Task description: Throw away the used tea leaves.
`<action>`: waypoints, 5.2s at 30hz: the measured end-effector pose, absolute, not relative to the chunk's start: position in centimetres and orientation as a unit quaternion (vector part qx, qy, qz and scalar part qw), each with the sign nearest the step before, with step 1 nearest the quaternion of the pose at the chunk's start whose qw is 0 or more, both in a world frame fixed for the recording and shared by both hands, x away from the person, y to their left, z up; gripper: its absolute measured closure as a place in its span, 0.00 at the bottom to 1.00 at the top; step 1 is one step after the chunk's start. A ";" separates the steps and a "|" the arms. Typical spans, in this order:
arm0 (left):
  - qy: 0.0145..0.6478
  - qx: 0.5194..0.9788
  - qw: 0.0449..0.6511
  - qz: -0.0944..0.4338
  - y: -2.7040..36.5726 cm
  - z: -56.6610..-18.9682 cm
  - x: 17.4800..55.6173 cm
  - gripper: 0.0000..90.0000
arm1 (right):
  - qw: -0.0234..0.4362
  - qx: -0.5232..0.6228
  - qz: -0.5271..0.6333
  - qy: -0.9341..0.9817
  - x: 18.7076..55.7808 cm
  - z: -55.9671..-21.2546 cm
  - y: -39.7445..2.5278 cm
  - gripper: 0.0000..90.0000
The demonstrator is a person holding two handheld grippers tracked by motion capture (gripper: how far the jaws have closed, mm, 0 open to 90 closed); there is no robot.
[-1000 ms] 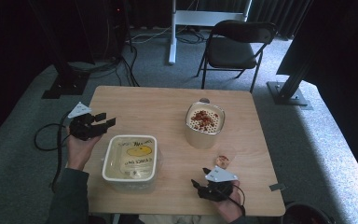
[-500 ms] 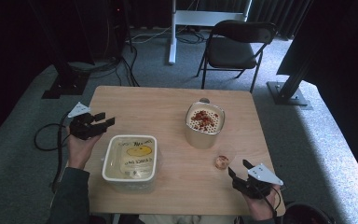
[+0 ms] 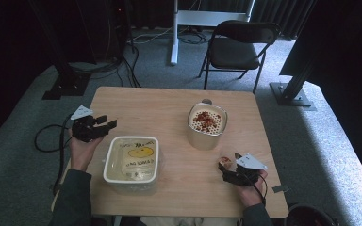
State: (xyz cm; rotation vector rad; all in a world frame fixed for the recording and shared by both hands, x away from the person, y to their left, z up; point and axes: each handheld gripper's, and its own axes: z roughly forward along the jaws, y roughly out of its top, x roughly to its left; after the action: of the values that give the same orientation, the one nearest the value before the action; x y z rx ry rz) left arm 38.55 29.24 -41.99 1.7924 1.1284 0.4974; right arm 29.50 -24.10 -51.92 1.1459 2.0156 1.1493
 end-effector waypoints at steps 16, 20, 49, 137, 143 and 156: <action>0.463 0.729 0.464 0.197 29.4 -42.7 38.4 0.51 | 0.272 0.424 0.469 0.726 31.0 -52.1 -24.0 0.27; 0.463 0.731 0.461 0.195 29.2 -43.1 38.4 0.51 | 0.272 0.425 0.469 0.725 31.1 -52.1 -24.0 0.28; 0.475 0.731 0.452 0.191 28.7 -45.6 39.3 0.51 | 0.274 0.432 0.478 0.714 31.1 -52.4 -24.5 0.37; 0.526 0.713 0.425 0.186 30.0 -49.5 39.2 0.50 | 0.405 0.393 0.365 0.741 43.7 -38.8 -24.2 0.36; 0.527 0.713 0.424 0.185 29.9 -49.6 39.3 0.50 | 0.414 0.373 0.347 0.754 43.7 -38.7 -23.5 0.36; 0.527 0.712 0.427 0.183 29.9 -49.6 39.3 0.50 | 0.422 0.347 0.318 0.775 43.8 -39.4 -22.1 0.36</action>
State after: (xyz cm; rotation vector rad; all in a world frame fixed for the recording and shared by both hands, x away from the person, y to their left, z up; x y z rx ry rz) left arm 39.35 29.95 -49.62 1.7782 1.3170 0.4575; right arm 43.80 -22.11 -39.43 0.8690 1.9409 0.7955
